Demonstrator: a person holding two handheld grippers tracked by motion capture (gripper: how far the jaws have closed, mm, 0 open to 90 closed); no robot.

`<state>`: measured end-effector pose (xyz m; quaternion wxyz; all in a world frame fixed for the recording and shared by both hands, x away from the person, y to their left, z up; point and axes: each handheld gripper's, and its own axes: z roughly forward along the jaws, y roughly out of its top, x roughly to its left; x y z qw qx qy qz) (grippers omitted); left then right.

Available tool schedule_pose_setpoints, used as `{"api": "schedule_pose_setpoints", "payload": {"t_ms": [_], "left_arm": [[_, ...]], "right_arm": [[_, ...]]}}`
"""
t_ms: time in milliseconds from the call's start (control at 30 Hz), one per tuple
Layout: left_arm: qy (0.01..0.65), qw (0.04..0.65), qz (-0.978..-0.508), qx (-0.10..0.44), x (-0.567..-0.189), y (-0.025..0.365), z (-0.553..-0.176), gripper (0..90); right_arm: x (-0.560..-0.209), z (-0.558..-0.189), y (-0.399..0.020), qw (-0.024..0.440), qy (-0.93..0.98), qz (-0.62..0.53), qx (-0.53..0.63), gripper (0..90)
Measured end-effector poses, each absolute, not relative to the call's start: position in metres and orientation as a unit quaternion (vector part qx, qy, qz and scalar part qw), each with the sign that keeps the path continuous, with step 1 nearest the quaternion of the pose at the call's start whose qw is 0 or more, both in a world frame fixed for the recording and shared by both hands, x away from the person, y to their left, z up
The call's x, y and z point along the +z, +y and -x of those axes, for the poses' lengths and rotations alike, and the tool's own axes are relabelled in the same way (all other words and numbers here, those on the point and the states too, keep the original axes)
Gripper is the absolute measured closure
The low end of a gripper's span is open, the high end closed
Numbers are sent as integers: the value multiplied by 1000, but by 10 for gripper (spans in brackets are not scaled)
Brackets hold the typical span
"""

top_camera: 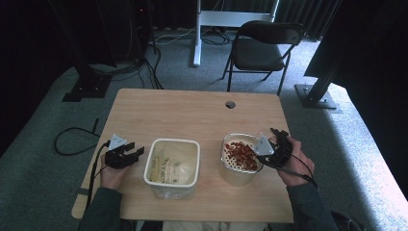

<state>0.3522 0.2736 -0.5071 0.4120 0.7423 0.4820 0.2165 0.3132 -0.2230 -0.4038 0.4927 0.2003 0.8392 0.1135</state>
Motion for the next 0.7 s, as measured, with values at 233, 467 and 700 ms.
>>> {"api": "schedule_pose_setpoints", "payload": {"t_ms": [233, 467, 700], "left_arm": [[481, 412, -743, 216, -507, 274, -352, 498], [482, 413, -742, 216, -507, 274, -352, 499], [482, 413, -742, 216, -506, 274, -352, 499]], "right_arm": [[-405, -312, -213, 520, 837, -160, 65, 314], [-409, -311, -204, 540, 833, -117, 24, 314], [-413, -308, -195, 568, 819, -68, -35, 315]]}}
